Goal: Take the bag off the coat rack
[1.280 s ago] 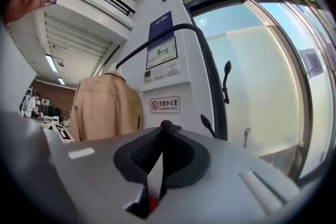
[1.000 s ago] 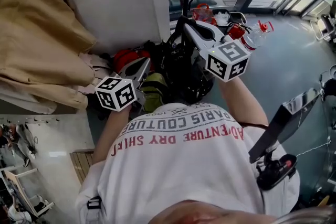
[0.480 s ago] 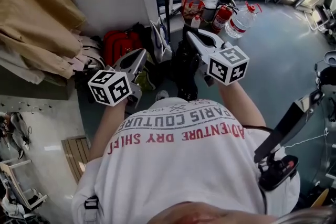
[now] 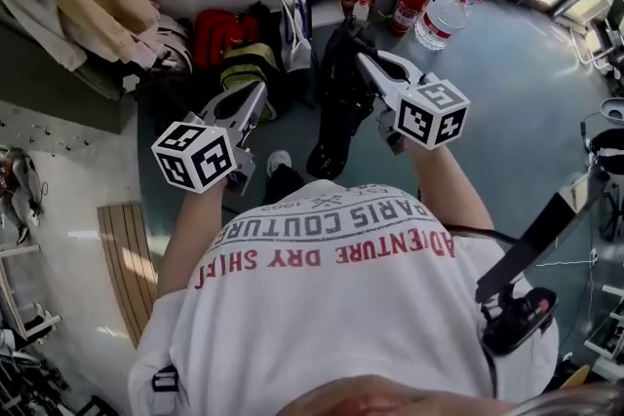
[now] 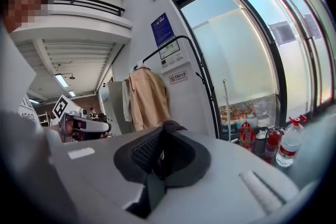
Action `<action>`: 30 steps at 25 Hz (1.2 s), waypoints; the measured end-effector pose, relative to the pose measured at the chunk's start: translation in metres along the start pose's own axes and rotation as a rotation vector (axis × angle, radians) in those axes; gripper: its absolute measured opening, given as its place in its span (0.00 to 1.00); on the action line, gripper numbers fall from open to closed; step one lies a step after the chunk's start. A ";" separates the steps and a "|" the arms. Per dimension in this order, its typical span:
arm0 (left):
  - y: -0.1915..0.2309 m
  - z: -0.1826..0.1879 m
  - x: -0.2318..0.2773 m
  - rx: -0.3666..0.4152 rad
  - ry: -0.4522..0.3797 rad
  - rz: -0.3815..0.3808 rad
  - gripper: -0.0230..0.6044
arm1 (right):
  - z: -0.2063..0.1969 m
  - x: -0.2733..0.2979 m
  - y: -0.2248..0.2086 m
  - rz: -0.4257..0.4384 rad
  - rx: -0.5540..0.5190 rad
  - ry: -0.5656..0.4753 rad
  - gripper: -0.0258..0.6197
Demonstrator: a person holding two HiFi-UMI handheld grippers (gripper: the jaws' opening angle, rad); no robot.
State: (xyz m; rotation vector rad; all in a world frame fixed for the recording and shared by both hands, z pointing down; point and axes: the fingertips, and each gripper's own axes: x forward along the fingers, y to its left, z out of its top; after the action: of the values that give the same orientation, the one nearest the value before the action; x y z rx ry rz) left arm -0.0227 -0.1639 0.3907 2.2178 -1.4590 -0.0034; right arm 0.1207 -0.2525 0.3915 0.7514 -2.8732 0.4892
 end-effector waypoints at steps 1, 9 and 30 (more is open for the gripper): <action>-0.009 -0.004 -0.008 0.000 0.001 0.004 0.04 | -0.006 -0.012 0.006 0.005 0.005 0.005 0.05; -0.055 -0.062 -0.050 0.006 0.069 -0.052 0.04 | -0.074 -0.084 0.078 -0.032 0.070 0.047 0.05; -0.120 -0.108 -0.256 0.096 0.065 -0.273 0.04 | -0.119 -0.187 0.294 -0.213 0.113 -0.076 0.05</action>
State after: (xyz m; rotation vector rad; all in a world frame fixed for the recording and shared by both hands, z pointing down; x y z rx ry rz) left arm -0.0010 0.1376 0.3741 2.4546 -1.1346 0.0497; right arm 0.1420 0.1151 0.3836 1.1032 -2.8067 0.6102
